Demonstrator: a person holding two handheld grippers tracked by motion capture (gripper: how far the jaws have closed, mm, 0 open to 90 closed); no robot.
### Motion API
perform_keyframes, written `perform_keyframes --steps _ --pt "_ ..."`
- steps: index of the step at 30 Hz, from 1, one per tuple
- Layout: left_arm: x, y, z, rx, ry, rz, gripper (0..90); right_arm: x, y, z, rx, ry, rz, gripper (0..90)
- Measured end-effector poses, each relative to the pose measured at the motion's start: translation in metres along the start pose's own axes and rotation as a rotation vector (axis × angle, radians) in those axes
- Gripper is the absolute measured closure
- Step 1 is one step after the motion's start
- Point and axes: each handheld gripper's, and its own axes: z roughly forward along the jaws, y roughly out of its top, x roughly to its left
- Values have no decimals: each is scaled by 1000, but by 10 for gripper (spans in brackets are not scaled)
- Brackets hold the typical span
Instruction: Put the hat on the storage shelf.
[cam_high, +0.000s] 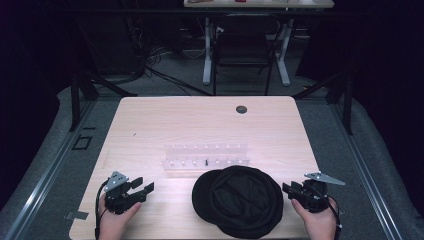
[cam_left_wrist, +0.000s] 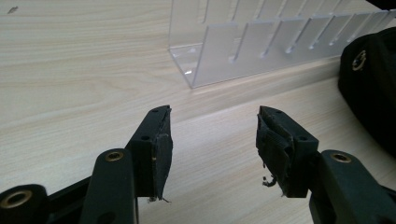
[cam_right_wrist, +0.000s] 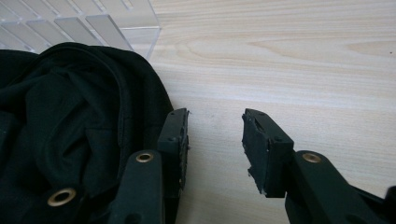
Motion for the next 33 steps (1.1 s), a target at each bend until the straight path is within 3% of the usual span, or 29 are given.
perform_keyframes --steps 5,14,19,23,33 --pt "-2 1 0 2 5 26 493 2 1 -3 12 29 11 668" --pt "-4 0 1 -3 6 15 507 3 11 -12 31 55 56 668" --pt "-3 0 0 -6 11 5 503 7 14 -17 86 60 53 686" --pt "-2 -1 0 0 9 -1 486 8 13 -18 137 76 77 683" --pt "-5 -2 3 15 1 11 507 9 8 -18 184 103 93 668"
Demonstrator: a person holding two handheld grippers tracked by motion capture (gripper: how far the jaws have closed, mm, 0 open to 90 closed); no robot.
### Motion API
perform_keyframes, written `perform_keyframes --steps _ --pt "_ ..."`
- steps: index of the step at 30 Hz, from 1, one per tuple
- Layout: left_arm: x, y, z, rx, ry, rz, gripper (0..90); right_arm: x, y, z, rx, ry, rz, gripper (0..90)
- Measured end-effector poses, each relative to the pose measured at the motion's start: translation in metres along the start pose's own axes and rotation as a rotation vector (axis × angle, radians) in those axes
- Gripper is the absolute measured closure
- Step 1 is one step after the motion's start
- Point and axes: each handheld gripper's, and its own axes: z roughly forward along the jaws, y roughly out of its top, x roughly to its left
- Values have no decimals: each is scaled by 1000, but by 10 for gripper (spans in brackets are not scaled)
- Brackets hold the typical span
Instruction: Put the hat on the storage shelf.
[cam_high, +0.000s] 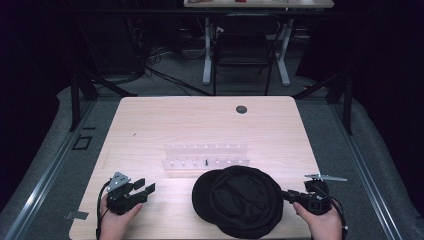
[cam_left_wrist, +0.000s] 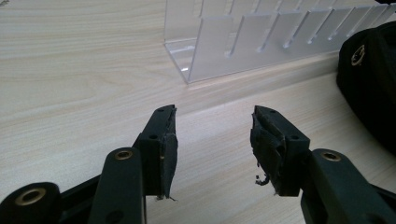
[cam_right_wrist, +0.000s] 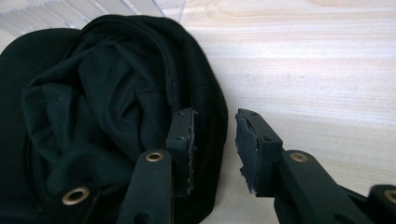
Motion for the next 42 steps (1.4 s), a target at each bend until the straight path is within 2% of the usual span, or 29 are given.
perform_keyframes --steps 3,12,25,37,42 --pt "-1 0 0 8 -5 6 509 1 -1 1 16 4 -3 679" --pt "-2 0 1 7 -8 10 511 -1 -1 6 56 47 29 718" --pt "-2 0 1 6 -7 12 512 -2 0 15 129 46 56 763" --pt "-2 0 1 5 0 10 511 -5 5 21 202 76 69 798" --pt "-2 0 1 6 -1 10 511 -3 8 24 219 67 81 826"
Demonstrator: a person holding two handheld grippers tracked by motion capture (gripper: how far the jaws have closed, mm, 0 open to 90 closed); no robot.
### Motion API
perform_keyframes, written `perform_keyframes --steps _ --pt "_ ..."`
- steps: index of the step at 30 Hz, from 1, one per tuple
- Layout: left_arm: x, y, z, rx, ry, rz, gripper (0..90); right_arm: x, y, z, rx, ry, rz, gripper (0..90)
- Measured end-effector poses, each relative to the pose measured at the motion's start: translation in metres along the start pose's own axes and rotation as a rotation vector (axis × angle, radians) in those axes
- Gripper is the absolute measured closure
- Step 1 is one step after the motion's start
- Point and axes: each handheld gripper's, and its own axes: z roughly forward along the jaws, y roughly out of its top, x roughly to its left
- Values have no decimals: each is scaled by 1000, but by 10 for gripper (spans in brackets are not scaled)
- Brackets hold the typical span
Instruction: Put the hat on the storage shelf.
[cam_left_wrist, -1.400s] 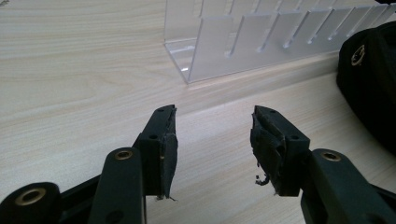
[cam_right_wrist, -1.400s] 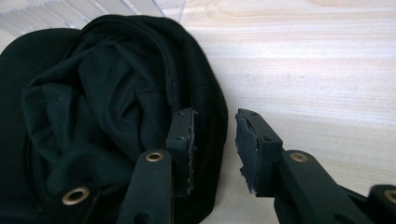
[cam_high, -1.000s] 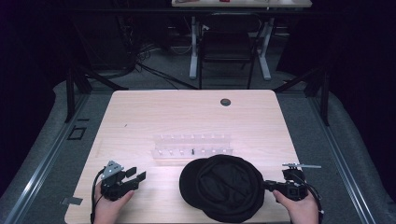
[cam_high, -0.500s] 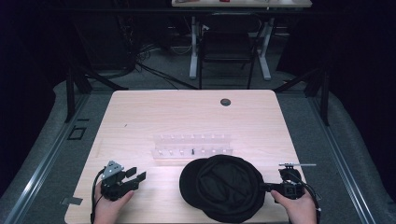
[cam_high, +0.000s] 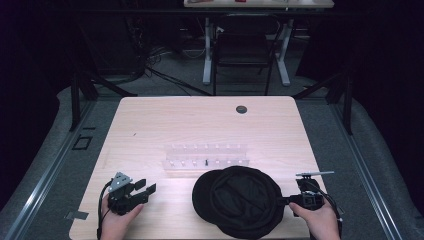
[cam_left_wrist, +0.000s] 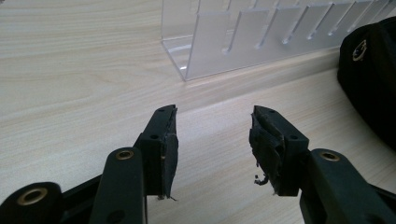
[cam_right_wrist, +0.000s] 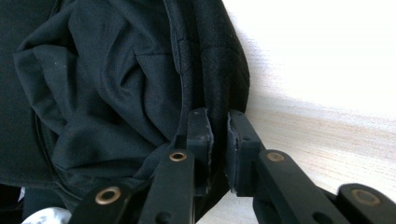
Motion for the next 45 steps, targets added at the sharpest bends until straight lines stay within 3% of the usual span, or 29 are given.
perform_keyframes --steps 10,23,25,26,27,28,35,37,38,39,40,41,45 --pt "1 0 -1 2 5 -1 511 -2 10 -1 71 15 1 868" --pt "1 0 0 -1 6 -6 511 -1 27 -3 141 -25 13 868" --pt "1 0 0 0 5 -6 511 0 30 -4 181 -36 -1 868" --pt "1 -1 0 1 5 -7 511 1 30 -2 170 -35 8 868" --pt "1 0 0 7 4 -5 511 1 33 -4 211 -47 -18 868" --pt "1 -1 1 2 5 -6 511 2 33 -2 198 -44 -1 867" --pt "1 -1 1 4 4 -7 511 3 41 -2 259 -53 -11 835" --pt "1 -1 1 5 4 -7 511 3 41 -2 264 -63 -14 833" --pt "1 -1 1 6 4 -7 511 5 41 0 240 -59 6 833" --pt "1 -1 1 5 5 -6 511 5 43 -1 277 -74 -14 840" --pt "1 -1 1 5 4 -7 511 6 42 0 256 -62 5 846" --pt "1 -1 1 5 4 -7 511 6 44 -1 284 -66 -8 851" --pt "1 -1 2 9 3 -5 511 4 46 1 283 -56 21 867"
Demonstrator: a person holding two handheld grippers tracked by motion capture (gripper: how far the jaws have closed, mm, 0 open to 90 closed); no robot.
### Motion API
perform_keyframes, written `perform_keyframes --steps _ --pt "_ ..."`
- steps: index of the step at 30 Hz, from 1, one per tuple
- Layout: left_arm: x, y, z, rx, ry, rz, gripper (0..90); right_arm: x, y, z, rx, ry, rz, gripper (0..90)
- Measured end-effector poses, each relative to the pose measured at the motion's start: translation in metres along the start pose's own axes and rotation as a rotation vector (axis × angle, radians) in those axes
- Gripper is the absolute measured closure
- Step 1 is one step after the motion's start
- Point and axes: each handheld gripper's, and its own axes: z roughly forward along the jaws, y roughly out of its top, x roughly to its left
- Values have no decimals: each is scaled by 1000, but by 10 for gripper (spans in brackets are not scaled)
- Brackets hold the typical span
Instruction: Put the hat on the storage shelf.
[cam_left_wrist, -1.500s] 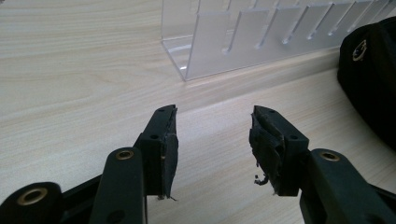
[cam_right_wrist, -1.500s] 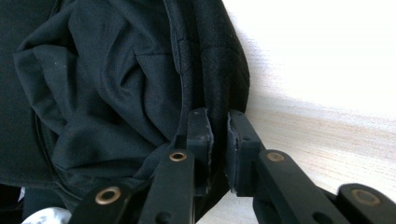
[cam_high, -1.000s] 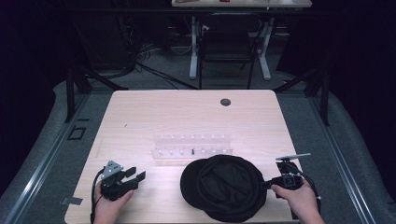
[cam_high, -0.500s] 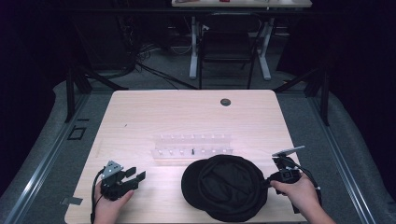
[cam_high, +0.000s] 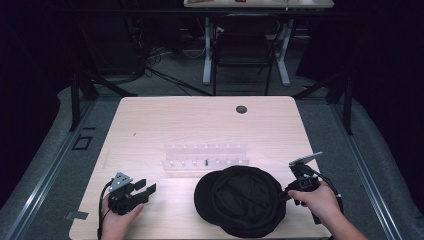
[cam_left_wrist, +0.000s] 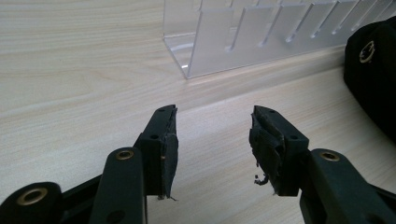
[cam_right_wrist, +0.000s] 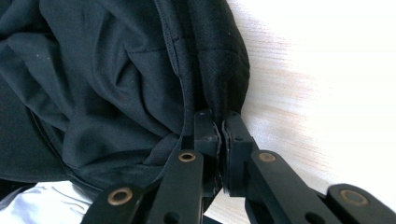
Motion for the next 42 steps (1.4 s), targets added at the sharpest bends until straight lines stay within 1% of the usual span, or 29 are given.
perform_keyframes --steps 2,4,7,9,11,12,13,14,15,16,17,19,20,21,22,24,25,26,27,28,29,30,34,37,38,39,40,41,42 --pt "0 0 0 -1 0 -1 511 -2 1 -2 18 7 -3 871" --pt "0 0 0 -6 2 -3 511 -1 1 -1 -11 18 27 874" --pt "0 0 0 -7 3 -4 511 -2 2 -6 10 32 11 876" --pt "0 0 0 -7 2 -3 511 -1 1 -9 -7 57 29 878" --pt "0 0 0 -6 3 -3 511 1 1 -13 -9 64 22 879" --pt "0 0 0 -6 3 -2 511 1 1 -14 -8 84 18 880" --pt "0 0 0 -5 3 -2 511 3 1 -17 -9 80 16 881" --pt "0 0 0 -5 3 -2 511 4 0 -17 -26 94 30 881" --pt "0 0 0 -5 3 -2 511 4 1 -21 7 85 8 882" --pt "0 0 0 -5 4 -2 511 7 0 -21 -11 97 26 882" --pt "0 0 0 -5 4 -2 511 7 0 -23 -3 99 22 882" --pt "0 0 0 -6 4 -2 511 10 -1 -26 -16 113 34 882" --pt "0 0 0 -1 1 -2 511 12 -1 -31 -1 119 7 882" --pt "0 0 0 -1 2 -1 511 12 -1 -31 -1 119 7 882" --pt "0 0 0 -1 1 -1 511 14 -1 -31 -24 126 23 882" --pt "0 0 -1 -1 1 -1 511 16 -1 -37 -20 144 14 882" --pt "0 0 0 -7 4 -1 511 19 -1 -38 -30 152 22 882" --pt "-1 0 0 -7 5 -2 511 21 -1 -42 -22 151 1 884" --pt "-1 0 0 -7 4 -2 511 21 -1 -42 -22 151 1 884" --pt "0 0 0 -9 4 -4 511 24 -1 -42 -40 161 18 883" --pt "0 0 0 -11 2 -4 511 25 0 -46 -12 170 -17 883" --pt "0 0 0 -11 3 -5 511 29 -1 -46 -42 174 13 883" --pt "0 0 0 -11 2 -3 511 33 0 -52 -43 198 -7 884" --pt "0 0 0 -11 3 -4 511 39 0 -55 -57 214 -8 884" --pt "0 0 0 -7 4 -3 511 41 0 -57 -59 215 -14 884" --pt "0 0 0 -9 3 -3 511 42 1 -59 -41 219 -37 885" --pt "0 0 0 -7 4 -3 511 45 0 -60 -63 222 -19 884" --pt "0 0 0 -8 5 -2 511 46 0 -61 -59 232 -31 884" --pt "0 0 0 -8 5 -1 512 50 0 -63 -64 236 -25 885"
